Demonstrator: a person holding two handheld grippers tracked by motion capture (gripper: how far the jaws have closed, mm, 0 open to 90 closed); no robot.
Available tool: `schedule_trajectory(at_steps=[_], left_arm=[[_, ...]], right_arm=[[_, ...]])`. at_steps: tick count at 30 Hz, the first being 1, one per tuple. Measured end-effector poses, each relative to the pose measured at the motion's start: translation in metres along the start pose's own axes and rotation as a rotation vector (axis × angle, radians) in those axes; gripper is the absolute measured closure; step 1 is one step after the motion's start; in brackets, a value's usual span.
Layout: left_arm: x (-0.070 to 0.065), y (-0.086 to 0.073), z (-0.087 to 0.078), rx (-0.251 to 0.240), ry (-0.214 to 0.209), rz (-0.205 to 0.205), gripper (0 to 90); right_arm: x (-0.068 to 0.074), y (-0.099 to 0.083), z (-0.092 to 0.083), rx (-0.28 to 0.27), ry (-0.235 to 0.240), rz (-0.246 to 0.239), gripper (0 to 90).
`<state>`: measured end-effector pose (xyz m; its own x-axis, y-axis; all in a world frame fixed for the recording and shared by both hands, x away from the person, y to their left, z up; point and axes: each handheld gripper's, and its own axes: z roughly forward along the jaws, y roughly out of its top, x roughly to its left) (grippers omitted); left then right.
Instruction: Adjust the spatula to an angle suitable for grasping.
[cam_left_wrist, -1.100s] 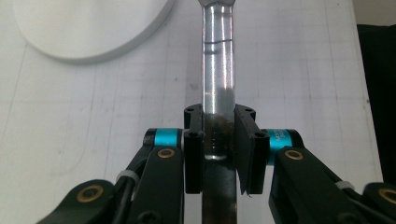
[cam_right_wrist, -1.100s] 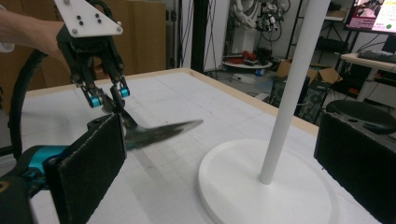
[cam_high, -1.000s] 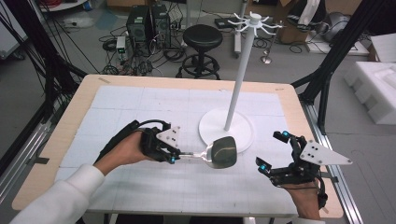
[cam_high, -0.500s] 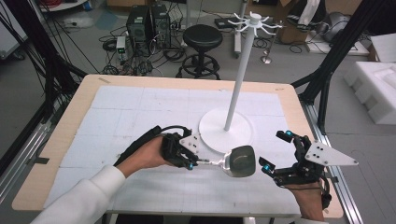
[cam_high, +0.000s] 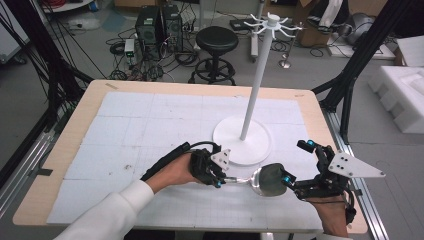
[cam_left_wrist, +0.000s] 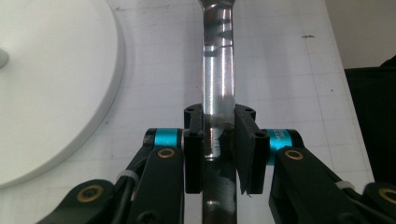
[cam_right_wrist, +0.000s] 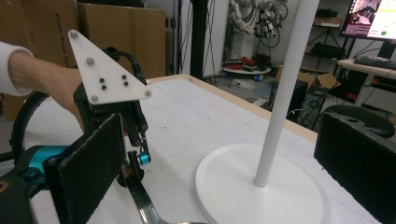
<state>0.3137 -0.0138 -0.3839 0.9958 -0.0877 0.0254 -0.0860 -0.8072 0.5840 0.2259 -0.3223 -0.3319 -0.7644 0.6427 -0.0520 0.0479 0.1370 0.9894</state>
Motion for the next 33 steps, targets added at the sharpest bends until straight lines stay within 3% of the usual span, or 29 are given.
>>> schedule_trajectory(at_steps=[17,28,33], left_arm=[[0.005,0.003,0.040,0.025,-0.035,-0.024,74.8],[0.004,0.003,0.049,0.057,-0.056,-0.010,74.4],[0.005,0.002,0.049,0.043,-0.062,0.006,73.1]], right_arm=[[-0.001,-0.002,0.001,0.004,0.006,0.012,1.4],[0.000,-0.003,0.003,0.008,0.008,0.012,1.4],[0.000,-0.003,0.005,0.009,0.009,0.010,1.4]])
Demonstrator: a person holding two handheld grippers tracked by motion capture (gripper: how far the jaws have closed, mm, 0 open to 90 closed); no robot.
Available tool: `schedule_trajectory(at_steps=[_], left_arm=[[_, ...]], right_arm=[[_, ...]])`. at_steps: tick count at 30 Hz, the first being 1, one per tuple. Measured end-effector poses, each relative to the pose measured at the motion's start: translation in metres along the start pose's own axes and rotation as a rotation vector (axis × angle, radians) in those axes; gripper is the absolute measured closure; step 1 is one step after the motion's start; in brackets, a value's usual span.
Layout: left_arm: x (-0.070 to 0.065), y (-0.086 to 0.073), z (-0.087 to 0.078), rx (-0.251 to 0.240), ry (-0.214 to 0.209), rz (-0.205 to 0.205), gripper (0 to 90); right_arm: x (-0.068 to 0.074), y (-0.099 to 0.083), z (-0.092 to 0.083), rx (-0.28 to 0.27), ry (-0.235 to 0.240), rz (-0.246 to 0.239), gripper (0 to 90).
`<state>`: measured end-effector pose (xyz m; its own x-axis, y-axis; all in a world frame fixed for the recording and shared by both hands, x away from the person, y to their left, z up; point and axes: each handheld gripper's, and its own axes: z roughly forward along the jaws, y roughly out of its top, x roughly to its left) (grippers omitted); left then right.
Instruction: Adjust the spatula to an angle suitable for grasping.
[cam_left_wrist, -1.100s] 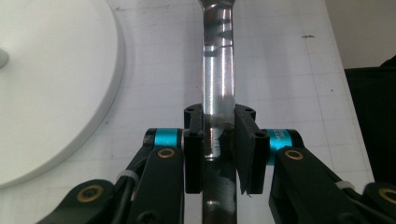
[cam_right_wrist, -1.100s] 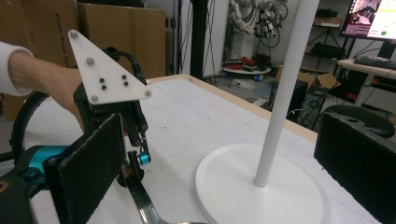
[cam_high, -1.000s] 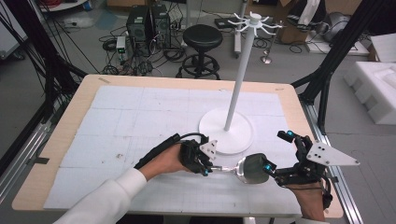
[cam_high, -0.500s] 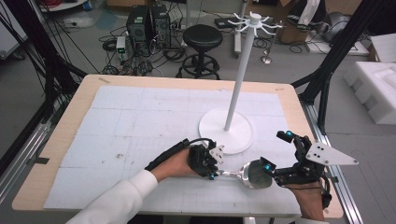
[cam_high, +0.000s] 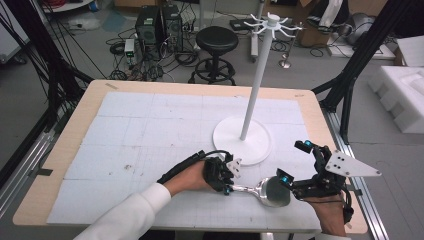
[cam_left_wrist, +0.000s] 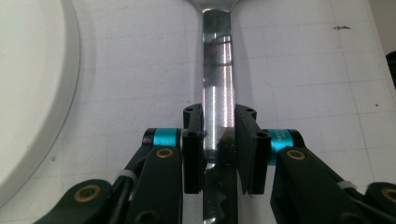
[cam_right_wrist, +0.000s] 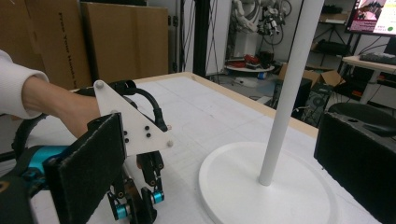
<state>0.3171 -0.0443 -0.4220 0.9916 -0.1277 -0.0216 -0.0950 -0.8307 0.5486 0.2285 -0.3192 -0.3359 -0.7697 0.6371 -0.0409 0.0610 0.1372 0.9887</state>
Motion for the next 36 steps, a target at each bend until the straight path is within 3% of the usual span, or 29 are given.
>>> schedule_trajectory(at_steps=[5,8,11,15,20,29,32,36], left_arm=[[0.001,0.002,-0.012,-0.083,0.042,-0.026,50.7],[0.001,-0.001,-0.024,-0.090,0.050,-0.035,38.2],[0.000,-0.006,-0.040,-0.119,0.040,-0.080,29.3],[-0.005,-0.016,-0.067,-0.146,0.121,-0.108,16.2],[-0.012,-0.036,-0.106,-0.232,0.199,-0.129,1.9],[-0.032,-0.086,-0.168,-0.393,0.282,-0.192,1.7],[-0.039,-0.108,-0.183,-0.446,0.307,-0.238,1.7],[-0.049,-0.132,-0.200,-0.481,0.357,-0.264,1.7]], right_arm=[[0.000,-0.001,0.000,0.003,0.000,0.003,1.4],[0.000,-0.001,-0.001,0.005,0.001,0.001,1.4],[0.000,-0.002,0.000,0.006,0.004,0.004,1.4],[0.001,-0.002,0.002,0.015,0.009,0.005,1.4],[0.004,-0.002,0.007,0.032,0.014,-0.008,1.4],[0.006,-0.001,0.013,0.054,0.029,-0.014,1.4],[0.008,-0.001,0.016,0.061,0.032,-0.015,1.4],[0.008,-0.001,0.021,0.080,0.038,-0.018,1.4]])
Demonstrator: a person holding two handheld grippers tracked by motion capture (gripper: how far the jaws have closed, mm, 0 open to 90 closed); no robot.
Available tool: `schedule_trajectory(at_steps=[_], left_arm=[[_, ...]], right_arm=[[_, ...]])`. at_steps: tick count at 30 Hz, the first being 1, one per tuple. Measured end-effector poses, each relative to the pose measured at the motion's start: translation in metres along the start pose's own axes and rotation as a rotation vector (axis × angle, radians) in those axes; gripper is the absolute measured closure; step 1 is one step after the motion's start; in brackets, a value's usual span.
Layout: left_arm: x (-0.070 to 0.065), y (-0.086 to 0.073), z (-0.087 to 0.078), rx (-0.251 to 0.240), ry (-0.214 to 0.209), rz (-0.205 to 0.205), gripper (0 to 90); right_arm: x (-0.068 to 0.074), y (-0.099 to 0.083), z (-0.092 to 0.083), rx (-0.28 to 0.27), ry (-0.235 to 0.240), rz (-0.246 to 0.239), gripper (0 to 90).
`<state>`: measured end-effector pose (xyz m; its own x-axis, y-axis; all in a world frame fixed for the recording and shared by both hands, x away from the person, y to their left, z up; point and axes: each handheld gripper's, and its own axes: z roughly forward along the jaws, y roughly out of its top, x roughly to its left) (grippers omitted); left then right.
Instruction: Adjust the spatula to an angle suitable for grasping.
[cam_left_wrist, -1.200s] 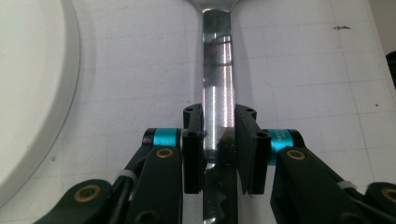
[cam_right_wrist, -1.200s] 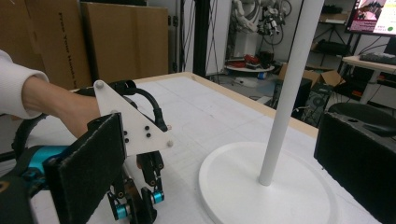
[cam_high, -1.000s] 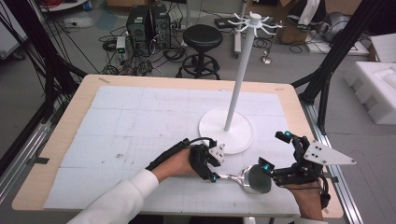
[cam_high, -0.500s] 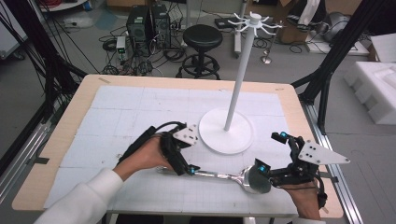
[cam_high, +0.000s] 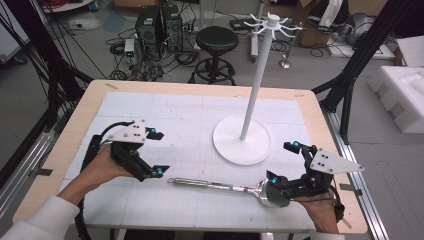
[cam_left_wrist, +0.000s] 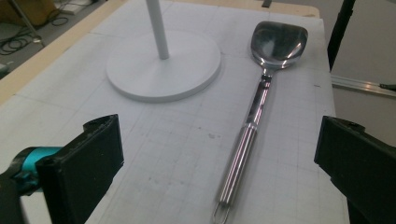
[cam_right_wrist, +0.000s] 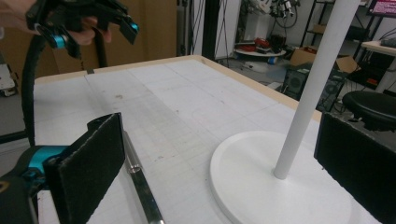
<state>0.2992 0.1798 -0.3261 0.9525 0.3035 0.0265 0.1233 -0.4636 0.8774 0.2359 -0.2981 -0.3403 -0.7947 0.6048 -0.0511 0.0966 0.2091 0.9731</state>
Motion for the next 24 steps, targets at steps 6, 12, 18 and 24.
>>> schedule_trajectory(at_steps=[6,12,18,24], left_arm=[[0.002,-0.017,-0.031,-0.102,0.072,-0.037,1.7],[0.001,-0.037,-0.052,-0.178,0.137,-0.071,1.7],[-0.001,-0.057,-0.063,-0.209,0.171,-0.085,1.7],[-0.001,-0.067,-0.071,-0.237,0.175,-0.085,1.7]], right_arm=[[-0.001,0.003,0.006,0.006,0.013,0.003,1.4],[0.000,0.008,0.012,0.043,0.028,-0.015,1.4],[0.001,0.012,0.017,0.064,0.042,-0.024,1.4],[-0.001,0.016,0.022,0.085,0.059,-0.021,1.4]])
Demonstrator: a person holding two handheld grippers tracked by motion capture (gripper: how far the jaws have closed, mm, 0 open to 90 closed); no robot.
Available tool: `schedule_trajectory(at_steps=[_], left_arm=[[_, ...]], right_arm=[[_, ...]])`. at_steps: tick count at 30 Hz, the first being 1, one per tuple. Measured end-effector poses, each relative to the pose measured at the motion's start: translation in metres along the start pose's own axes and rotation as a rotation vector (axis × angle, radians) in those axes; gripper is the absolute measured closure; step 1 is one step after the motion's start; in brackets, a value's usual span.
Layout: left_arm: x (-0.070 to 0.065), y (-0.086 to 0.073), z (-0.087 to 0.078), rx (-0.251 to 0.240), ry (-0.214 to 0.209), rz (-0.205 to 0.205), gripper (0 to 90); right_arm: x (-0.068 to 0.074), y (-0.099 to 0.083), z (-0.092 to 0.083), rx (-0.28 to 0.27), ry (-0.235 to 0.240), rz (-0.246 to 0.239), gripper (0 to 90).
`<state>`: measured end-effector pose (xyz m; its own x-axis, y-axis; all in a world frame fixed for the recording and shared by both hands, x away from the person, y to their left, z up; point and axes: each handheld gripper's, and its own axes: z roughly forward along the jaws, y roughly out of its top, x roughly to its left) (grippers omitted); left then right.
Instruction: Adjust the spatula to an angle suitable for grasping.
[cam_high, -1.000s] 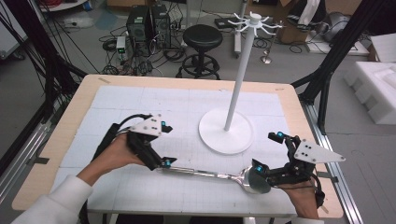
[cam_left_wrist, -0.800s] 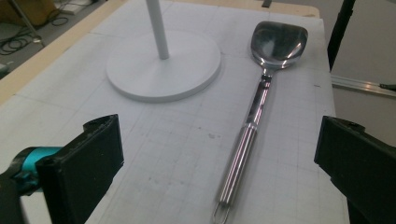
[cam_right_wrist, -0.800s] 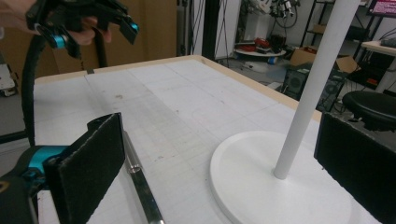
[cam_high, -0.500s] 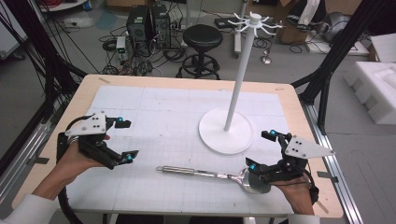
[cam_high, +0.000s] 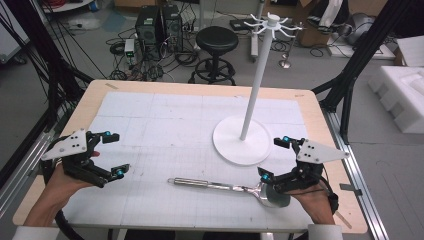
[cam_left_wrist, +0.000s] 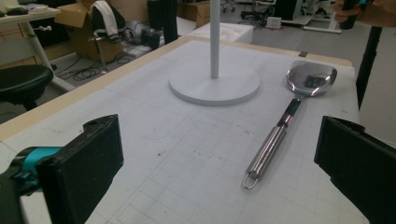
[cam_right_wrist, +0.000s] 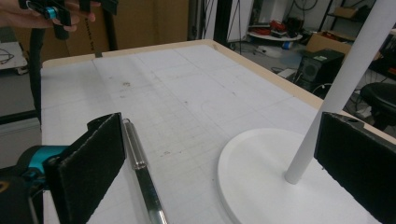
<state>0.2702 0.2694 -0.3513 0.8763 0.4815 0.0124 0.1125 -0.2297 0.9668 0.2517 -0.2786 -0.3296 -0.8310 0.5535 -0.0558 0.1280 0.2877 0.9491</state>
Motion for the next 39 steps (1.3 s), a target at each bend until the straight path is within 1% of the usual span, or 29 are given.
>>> schedule_trajectory(at_steps=[1,2,3,4,7,9,11,14,17,21,25,27,30,32,34,39], left_arm=[[0.001,-0.001,-0.001,-0.008,0.003,0.003,1.7],[0.002,-0.002,-0.001,-0.010,0.001,-0.005,1.7],[0.003,-0.002,-0.002,0.000,0.002,-0.011,1.7],[0.004,-0.003,-0.002,-0.006,0.004,-0.014,1.7],[0.007,-0.007,-0.006,-0.018,-0.004,-0.026,1.7],[0.010,-0.010,-0.009,-0.031,0.006,-0.048,1.7],[0.013,-0.013,-0.013,-0.038,0.015,-0.059,1.7],[0.018,-0.017,-0.018,-0.045,0.026,-0.074,1.7],[0.020,-0.019,-0.022,-0.053,0.035,-0.082,1.7],[0.020,-0.018,-0.025,-0.067,0.037,-0.087,1.7],[0.019,-0.018,-0.025,-0.063,0.034,-0.085,1.7],[0.019,-0.019,-0.024,-0.058,0.031,-0.083,1.7],[0.018,-0.019,-0.023,-0.055,0.027,-0.079,1.7],[0.018,-0.019,-0.023,-0.051,0.028,-0.078,1.7],[0.018,-0.018,-0.023,-0.053,0.029,-0.078,1.7],[0.018,-0.019,-0.023,-0.050,0.032,-0.077,1.7]], right_arm=[[-0.001,0.000,0.001,0.003,0.008,0.006,1.4],[-0.001,0.001,0.003,0.010,0.016,0.005,1.4],[-0.002,0.002,0.004,0.015,0.024,0.002,1.4],[-0.003,0.003,0.005,0.015,0.033,0.005,1.4],[-0.004,0.009,0.010,0.032,0.065,0.000,1.4],[-0.003,0.013,0.014,0.056,0.087,-0.013,1.4],[-0.003,0.018,0.017,0.085,0.108,-0.027,1.4],[-0.004,0.025,0.022,0.118,0.119,-0.055,1.4],[-0.002,0.030,0.027,0.139,0.130,-0.067,1.4],[-0.001,0.035,0.034,0.174,0.143,-0.091,1.4],[0.002,0.040,0.039,0.201,0.153,-0.109,1.4],[0.004,0.040,0.045,0.229,0.165,-0.117,1.4],[0.009,0.039,0.055,0.295,0.194,-0.142,1.4],[0.011,0.039,0.063,0.324,0.204,-0.162,1.4],[0.012,0.038,0.070,0.347,0.221,-0.167,1.4],[0.017,0.034,0.085,0.437,0.264,-0.201,1.5]])
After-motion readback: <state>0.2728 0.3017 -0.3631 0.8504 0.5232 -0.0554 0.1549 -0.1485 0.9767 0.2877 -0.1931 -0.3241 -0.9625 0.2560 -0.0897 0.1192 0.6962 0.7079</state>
